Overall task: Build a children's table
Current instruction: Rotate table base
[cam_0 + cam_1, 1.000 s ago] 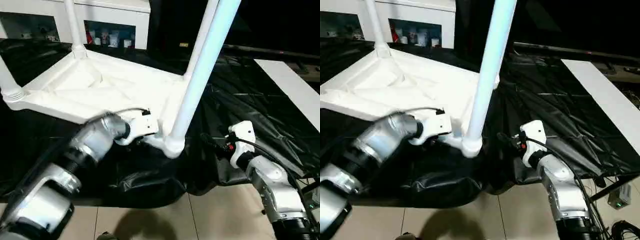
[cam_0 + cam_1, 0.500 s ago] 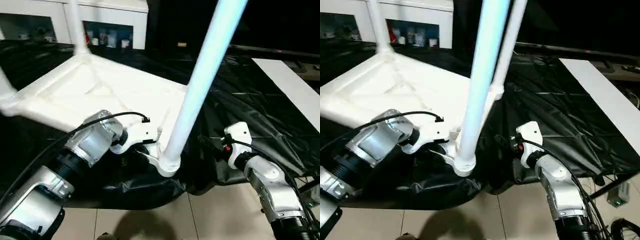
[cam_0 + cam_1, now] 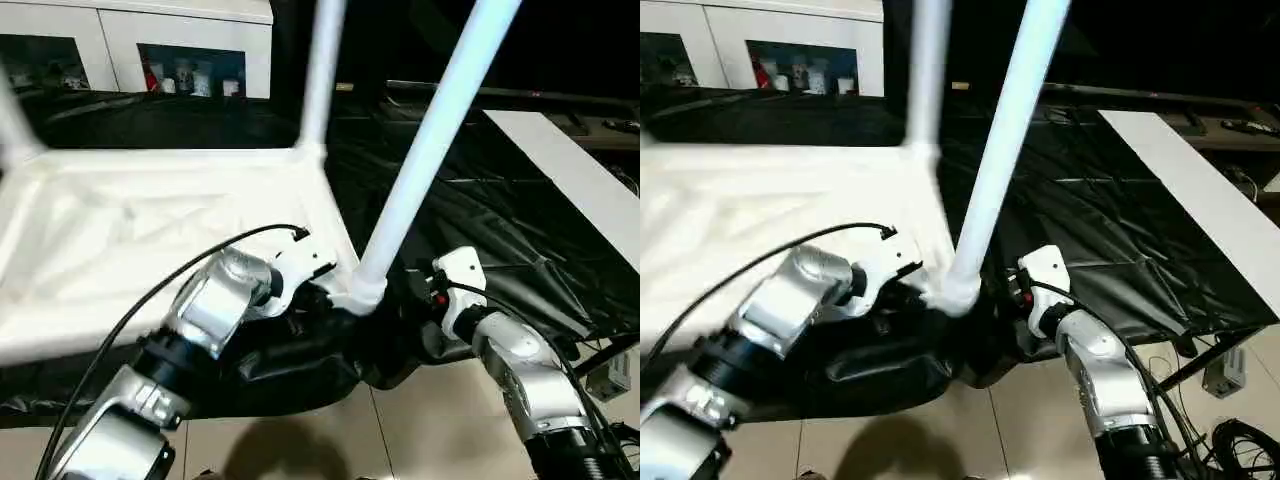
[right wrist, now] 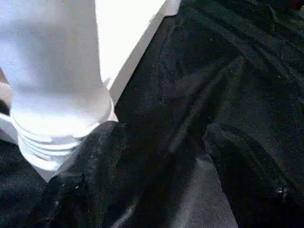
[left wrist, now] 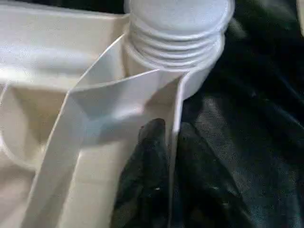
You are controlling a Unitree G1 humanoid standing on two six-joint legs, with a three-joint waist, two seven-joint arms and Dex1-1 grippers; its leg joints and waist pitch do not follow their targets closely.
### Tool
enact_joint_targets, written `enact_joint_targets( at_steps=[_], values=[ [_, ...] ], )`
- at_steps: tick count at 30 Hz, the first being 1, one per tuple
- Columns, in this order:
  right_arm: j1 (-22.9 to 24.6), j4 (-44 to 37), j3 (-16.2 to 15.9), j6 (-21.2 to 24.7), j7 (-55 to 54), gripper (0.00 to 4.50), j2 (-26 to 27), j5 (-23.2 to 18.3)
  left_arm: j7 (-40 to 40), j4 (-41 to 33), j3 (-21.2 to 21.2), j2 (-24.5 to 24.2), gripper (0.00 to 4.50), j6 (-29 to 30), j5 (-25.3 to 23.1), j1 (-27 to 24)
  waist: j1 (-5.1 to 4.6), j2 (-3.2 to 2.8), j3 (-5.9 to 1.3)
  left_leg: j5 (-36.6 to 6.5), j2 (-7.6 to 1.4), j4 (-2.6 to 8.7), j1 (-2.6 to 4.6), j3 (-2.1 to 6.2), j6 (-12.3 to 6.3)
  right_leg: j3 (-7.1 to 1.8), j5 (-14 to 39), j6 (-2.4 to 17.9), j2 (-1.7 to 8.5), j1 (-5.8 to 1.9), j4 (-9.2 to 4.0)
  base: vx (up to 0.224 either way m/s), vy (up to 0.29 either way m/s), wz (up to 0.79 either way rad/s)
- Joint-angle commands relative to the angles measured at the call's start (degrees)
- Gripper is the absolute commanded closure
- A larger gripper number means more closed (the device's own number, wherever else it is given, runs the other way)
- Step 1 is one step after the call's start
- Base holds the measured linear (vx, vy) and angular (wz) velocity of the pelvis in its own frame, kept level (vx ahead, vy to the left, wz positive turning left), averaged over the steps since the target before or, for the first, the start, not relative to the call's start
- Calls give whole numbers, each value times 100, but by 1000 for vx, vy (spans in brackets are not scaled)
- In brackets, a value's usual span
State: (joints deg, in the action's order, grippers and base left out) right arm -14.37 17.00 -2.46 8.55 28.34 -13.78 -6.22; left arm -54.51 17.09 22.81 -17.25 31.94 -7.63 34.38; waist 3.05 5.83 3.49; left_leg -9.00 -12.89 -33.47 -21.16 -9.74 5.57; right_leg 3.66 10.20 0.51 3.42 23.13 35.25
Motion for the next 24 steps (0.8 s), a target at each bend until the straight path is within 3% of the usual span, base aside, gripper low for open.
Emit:
enact_joint_targets(
  at_steps=[1,8,9,14,24],
  values=[
    [-114,54,-12,-33,-20,133,1,16,-12,89,72,-38,435,-425,-7,-7,51,-30,-376,-1482,-30,379,43,-7,-54,-234,1780,753,375,-250,-504,0,0,0],
    [-188,133,-52,-59,3,133,42,36,-154,218,151,-320,448,-855,-110,-6,55,-20,-362,-1515,-31,388,40,-8,3,-237,1939,690,396,-243,-502,0,0,0],
    [-199,144,-57,-62,4,133,50,42,-264,258,105,-318,422,-893,-7,-2,48,-20,-361,-1524,-32,386,50,-11,10,-240,1971,691,402,-233,-501,0,0,0],
    [-222,172,-73,-69,5,133,47,49,-283,290,90,-339,387,-1021,73,44,61,-28,-369,-1438,-38,384,56,-19,13,-247,1770,756,396,-236,-477,0,0,0],
    [-247,209,-67,-87,71,133,25,54,-519,326,1,-499,387,-1036,175,104,62,-50,-359,-1527,-40,397,63,-15,55,-249,1846,757,398,-230,-481,0,0,0]
  ],
)
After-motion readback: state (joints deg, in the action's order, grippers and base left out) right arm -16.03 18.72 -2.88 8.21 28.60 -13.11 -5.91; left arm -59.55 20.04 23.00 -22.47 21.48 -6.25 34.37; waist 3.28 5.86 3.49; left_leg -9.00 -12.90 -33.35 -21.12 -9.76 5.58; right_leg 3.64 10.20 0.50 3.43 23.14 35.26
